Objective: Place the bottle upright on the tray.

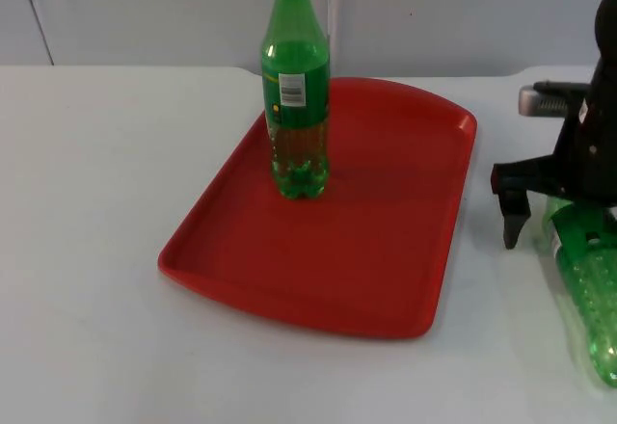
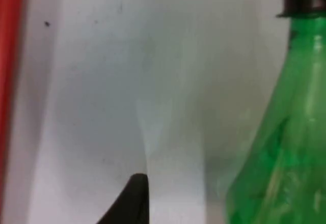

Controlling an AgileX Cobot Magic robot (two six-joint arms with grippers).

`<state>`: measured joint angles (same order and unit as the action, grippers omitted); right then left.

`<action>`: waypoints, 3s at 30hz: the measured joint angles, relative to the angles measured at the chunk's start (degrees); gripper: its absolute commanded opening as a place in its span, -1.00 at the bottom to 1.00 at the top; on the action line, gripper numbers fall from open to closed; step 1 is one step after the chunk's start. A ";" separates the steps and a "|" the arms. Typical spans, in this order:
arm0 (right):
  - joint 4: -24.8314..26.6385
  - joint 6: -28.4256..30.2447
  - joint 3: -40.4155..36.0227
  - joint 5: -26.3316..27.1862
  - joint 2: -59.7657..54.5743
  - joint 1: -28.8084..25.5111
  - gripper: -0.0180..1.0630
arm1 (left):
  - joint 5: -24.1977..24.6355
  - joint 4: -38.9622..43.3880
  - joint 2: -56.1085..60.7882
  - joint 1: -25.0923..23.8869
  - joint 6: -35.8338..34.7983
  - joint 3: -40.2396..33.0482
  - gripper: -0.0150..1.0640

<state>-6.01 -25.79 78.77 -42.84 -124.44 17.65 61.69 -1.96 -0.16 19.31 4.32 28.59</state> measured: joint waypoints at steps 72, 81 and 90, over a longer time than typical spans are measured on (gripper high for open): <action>1.75 25.79 -5.04 48.69 37.39 7.22 -0.97 | 0.00 0.00 0.00 0.00 0.00 0.00 0.98; 5.62 29.39 -20.37 83.25 37.28 7.55 -0.97 | 0.00 0.00 0.00 0.00 0.00 0.00 0.98; 20.40 33.53 -25.83 96.57 32.27 7.43 -0.97 | 0.00 0.00 0.00 0.00 0.00 0.00 0.98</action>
<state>14.39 7.74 52.94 53.73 -92.17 25.08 61.69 -1.96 -0.16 19.31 4.32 28.59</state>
